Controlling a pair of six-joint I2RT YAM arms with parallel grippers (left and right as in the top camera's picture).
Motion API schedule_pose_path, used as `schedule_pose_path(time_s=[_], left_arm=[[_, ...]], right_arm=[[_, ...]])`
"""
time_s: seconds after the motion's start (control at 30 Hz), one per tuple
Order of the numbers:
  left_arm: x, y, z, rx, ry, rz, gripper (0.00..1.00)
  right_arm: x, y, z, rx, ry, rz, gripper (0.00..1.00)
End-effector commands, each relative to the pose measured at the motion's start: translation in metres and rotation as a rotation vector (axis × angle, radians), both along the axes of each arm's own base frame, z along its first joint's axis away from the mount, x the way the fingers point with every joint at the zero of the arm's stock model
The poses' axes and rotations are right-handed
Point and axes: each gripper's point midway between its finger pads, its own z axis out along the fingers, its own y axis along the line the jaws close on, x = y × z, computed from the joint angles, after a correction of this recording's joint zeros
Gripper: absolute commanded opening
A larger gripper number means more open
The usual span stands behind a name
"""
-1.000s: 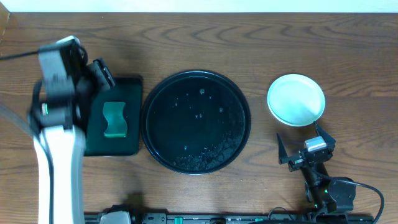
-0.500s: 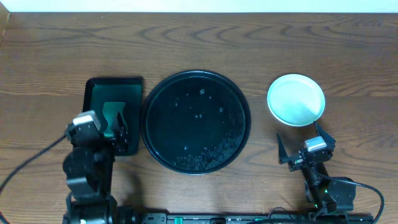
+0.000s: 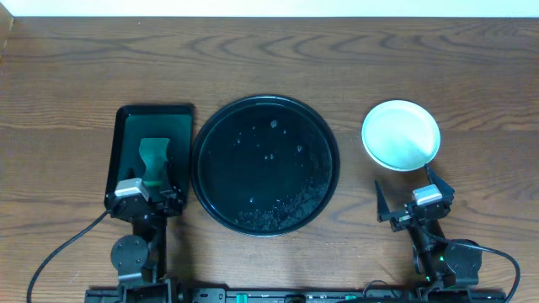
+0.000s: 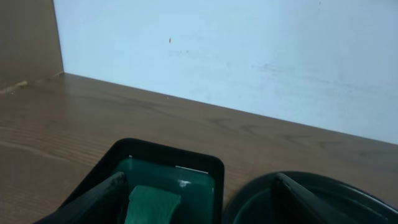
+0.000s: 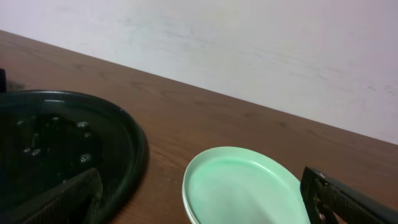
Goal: Clean dirty plates on tray and stack at the side
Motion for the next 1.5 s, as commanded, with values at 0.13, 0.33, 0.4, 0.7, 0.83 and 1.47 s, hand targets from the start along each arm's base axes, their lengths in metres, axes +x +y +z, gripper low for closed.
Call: schedule_pose_path(time_s=[0.13,0.33,0.4,0.7,0.83,1.47], left_arm=[[-0.001,0.002,-0.001,0.076,-0.032,0.012,0.73],[-0.004,0.003,0.004,0.091,-0.055,0.020,0.73],[-0.004,0.003,0.003,0.091,-0.052,0.020,0.73],[-0.006,0.004,-0.035,0.069,0.104,0.020,0.73],[-0.006,0.004,-0.031,0.071,0.088,0.022,0.73],[-0.007,0.004,-0.044,0.065,0.140,0.019,0.73]], right_arm=[[0.000,-0.003,-0.001,-0.006,-0.003,-0.010,0.99],[0.000,-0.003,-0.001,-0.006,-0.003,-0.010,0.99],[0.000,-0.003,0.000,-0.006,-0.004,-0.010,0.99],[0.000,-0.003,-0.001,-0.006,-0.003,-0.010,0.99],[0.000,-0.003,-0.001,-0.006,-0.003,-0.010,0.99],[0.000,-0.003,-0.001,-0.006,-0.003,-0.010,0.99]])
